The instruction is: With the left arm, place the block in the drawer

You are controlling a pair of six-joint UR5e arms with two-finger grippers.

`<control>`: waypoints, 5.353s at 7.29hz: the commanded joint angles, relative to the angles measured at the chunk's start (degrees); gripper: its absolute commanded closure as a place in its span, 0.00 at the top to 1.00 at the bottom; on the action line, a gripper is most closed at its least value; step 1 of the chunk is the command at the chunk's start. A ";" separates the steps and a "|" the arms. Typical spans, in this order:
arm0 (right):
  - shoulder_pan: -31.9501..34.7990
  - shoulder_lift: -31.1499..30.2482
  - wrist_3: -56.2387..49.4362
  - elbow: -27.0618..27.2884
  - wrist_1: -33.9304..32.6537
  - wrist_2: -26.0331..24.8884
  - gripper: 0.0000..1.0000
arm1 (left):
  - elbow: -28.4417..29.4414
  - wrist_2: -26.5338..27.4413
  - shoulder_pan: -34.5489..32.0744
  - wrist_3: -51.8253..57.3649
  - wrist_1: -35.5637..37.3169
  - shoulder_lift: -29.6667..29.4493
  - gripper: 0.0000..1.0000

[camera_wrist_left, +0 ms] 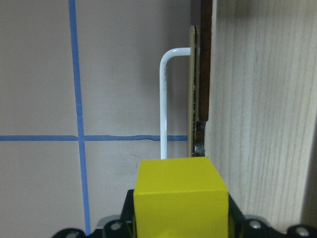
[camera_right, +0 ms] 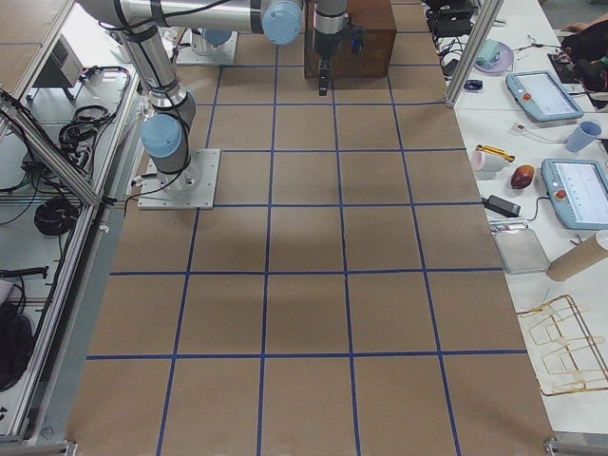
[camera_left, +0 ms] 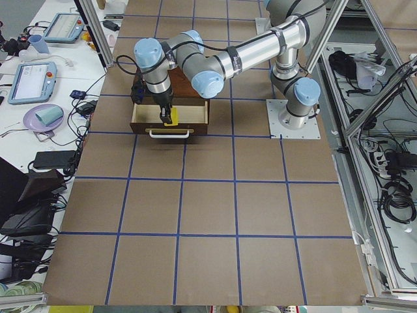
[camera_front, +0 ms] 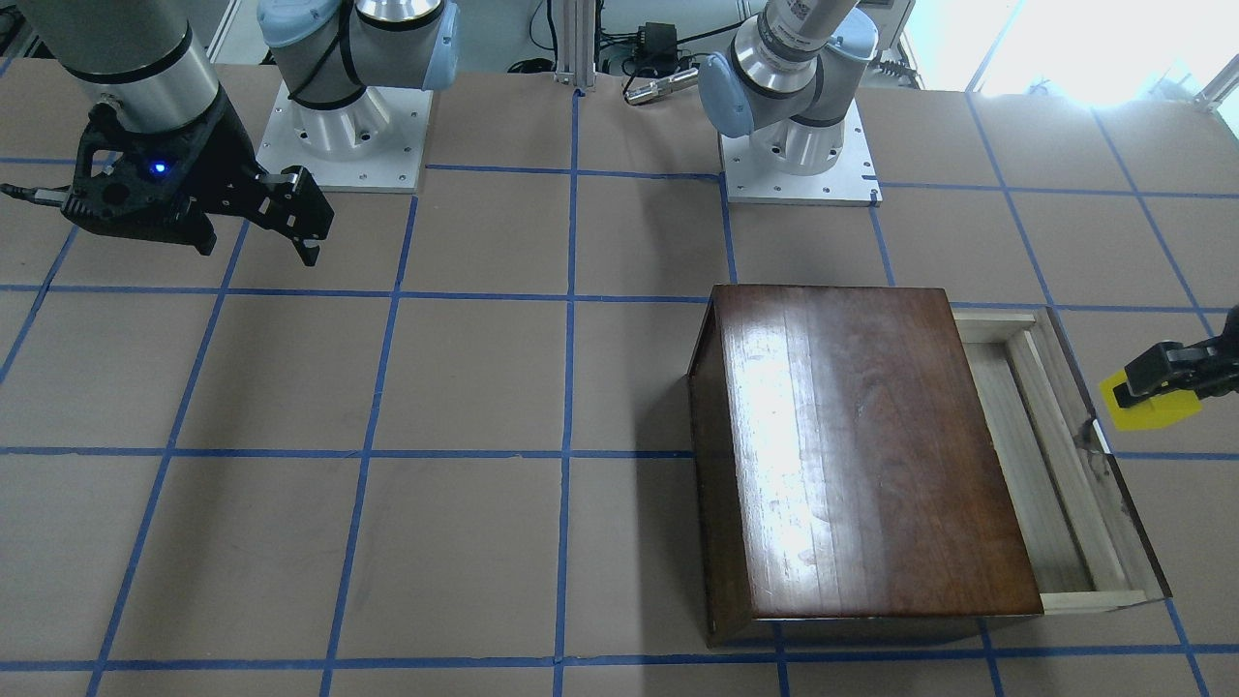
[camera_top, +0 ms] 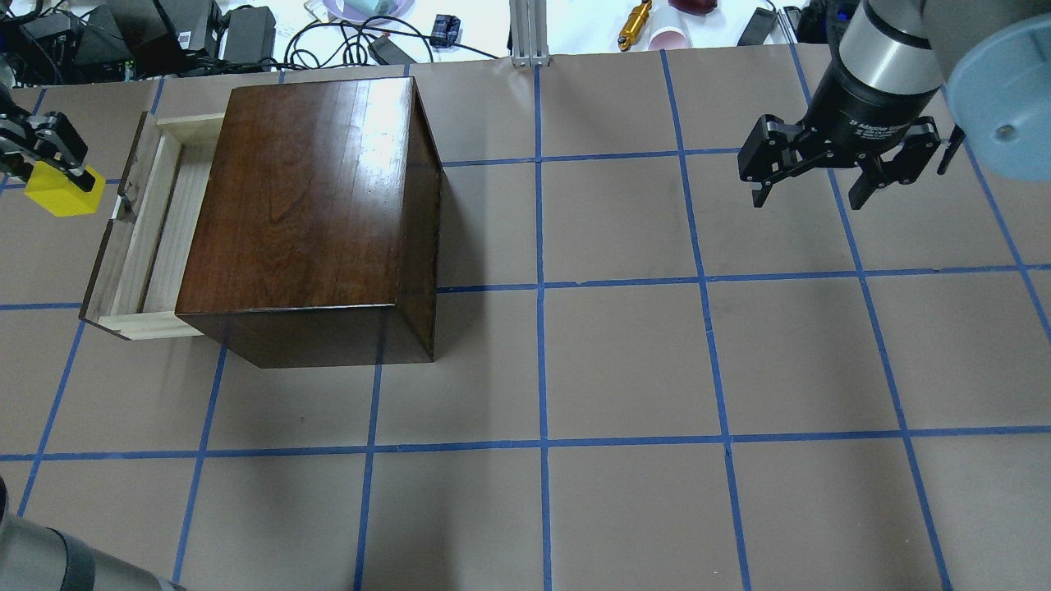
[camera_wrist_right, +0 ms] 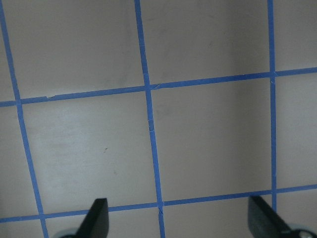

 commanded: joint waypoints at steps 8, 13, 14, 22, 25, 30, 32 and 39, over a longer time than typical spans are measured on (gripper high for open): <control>0.00 0.00 0.00 -0.02 0.00 0.00 1.00 | -8.24 -1.09 -4.61 -7.22 8.24 -1.23 0.39; 0.00 0.00 0.00 -0.02 0.00 0.00 1.00 | -9.40 -2.07 -4.61 -5.82 9.58 -1.67 0.52; 0.00 0.00 0.00 -0.02 0.00 0.00 1.00 | -9.40 -2.15 -4.61 -5.90 9.67 -1.67 1.00; 0.00 0.00 0.00 -0.02 0.00 0.00 1.00 | -8.44 -1.80 -5.14 -6.08 7.22 1.74 1.00; 0.00 0.00 0.00 -0.02 0.00 0.00 1.00 | -3.44 -2.42 -6.88 -7.04 -1.99 7.62 1.00; 0.00 0.00 0.00 -0.02 0.00 0.00 1.00 | -4.56 -2.15 -8.47 -7.13 -7.20 18.00 1.00; 0.00 0.00 0.00 -0.02 0.00 0.00 1.00 | -5.10 -1.89 -11.10 -9.31 -7.38 18.89 1.00; 0.00 0.00 0.00 -0.02 0.00 0.00 1.00 | -8.77 -2.06 -26.84 -25.15 -6.51 17.75 1.00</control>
